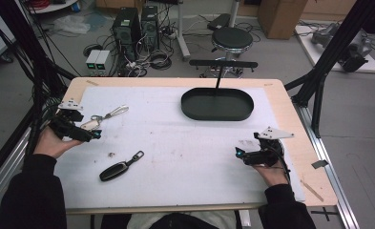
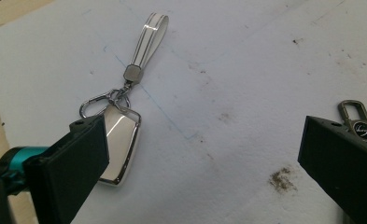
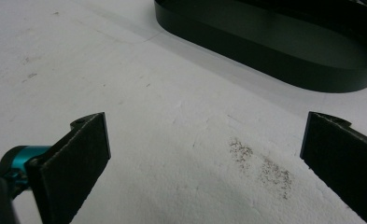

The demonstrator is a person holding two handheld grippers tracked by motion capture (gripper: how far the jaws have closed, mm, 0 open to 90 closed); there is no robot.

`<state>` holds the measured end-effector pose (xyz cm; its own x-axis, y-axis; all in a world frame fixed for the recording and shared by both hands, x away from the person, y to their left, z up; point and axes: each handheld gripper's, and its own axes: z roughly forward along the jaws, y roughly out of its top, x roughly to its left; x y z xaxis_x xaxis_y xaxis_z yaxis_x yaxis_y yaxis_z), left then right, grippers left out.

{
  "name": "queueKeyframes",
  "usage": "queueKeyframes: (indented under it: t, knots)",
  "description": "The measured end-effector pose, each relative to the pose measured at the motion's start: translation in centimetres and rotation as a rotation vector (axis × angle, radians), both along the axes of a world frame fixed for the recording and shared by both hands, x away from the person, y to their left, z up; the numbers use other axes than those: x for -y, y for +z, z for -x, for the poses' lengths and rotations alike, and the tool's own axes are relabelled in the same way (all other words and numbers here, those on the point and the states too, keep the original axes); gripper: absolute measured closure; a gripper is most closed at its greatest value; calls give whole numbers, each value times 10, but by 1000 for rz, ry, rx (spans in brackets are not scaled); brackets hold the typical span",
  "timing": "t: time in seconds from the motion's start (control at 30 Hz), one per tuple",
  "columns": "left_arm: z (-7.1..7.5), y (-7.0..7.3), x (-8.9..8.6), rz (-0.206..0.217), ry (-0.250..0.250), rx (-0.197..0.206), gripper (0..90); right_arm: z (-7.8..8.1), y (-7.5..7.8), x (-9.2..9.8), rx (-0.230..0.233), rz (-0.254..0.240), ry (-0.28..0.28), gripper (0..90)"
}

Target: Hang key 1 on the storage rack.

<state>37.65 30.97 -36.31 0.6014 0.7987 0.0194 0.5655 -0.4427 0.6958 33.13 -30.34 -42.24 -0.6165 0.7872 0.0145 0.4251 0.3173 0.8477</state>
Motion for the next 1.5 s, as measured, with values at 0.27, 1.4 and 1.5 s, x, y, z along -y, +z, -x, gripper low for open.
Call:
queueKeyframes:
  t: [0.27, 1.4, 1.5]
  knots:
    - [-22, 7, 1, -27, -12, -25, 24, 2, 1, 0, 4, 4, -2, 7]
    - [-97, -7, 21, -132, -95, -39, 24, 6, -1, -1, -4, 24, -10, 8]
    - [-103, -15, 24, -128, -104, -48, 41, 6, -1, 0, -2, 25, -13, 8]
